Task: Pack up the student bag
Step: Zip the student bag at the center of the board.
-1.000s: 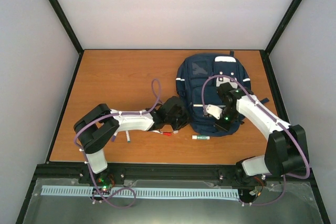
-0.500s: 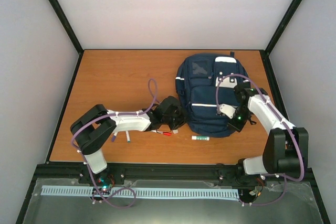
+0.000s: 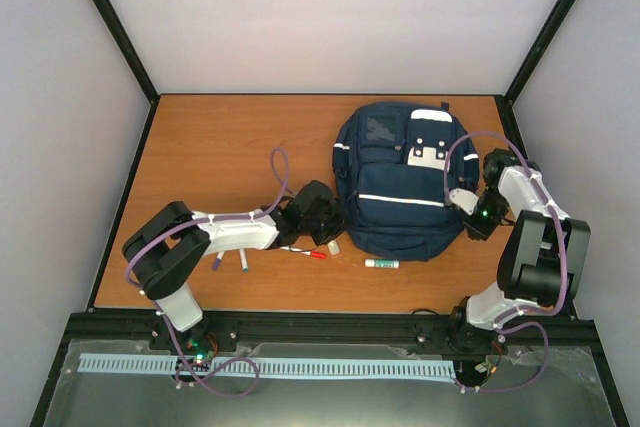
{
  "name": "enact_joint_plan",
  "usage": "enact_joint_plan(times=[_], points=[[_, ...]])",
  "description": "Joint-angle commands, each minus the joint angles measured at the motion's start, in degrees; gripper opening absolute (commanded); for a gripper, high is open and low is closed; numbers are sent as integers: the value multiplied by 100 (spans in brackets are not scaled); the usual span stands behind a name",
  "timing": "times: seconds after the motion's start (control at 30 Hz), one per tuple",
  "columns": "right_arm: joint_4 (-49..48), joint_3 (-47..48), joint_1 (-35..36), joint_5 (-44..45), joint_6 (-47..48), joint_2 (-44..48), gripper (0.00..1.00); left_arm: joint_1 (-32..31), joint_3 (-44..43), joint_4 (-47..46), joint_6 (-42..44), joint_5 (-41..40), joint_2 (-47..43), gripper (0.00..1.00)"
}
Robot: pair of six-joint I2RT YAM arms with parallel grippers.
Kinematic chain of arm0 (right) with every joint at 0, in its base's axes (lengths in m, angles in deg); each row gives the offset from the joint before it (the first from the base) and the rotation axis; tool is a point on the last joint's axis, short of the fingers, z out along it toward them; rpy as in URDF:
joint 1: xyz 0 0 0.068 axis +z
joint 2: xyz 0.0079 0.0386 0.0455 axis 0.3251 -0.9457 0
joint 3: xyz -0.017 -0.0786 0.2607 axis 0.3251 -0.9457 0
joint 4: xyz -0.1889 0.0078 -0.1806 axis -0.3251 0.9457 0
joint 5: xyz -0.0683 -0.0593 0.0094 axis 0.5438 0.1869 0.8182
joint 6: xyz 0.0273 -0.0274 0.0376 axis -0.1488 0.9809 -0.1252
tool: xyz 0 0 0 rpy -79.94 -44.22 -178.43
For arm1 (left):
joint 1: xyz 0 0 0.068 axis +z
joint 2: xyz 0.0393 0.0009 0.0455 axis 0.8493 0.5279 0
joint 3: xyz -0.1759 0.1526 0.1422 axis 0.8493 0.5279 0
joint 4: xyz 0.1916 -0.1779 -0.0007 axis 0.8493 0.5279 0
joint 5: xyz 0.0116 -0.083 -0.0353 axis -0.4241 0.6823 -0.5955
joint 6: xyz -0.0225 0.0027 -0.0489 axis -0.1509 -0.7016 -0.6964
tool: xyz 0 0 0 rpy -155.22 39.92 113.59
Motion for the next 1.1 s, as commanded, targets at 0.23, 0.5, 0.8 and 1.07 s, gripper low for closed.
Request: enact_joint_plan(times=[0.23, 0.5, 0.8, 1.07], points=[[-70, 561, -432, 221, 350, -591, 3, 395, -178, 630, 707, -429, -222, 2], [261, 60, -134, -519, 399, 245, 3, 284, -772, 1831, 860, -522, -568, 67], [348, -311, 856, -1028, -180, 913, 3, -484, -1099, 1858, 523, -89, -305, 65], [294, -286, 1421, -1290, -619, 910, 3, -663, -1332, 1446, 414, -75, 238, 66]])
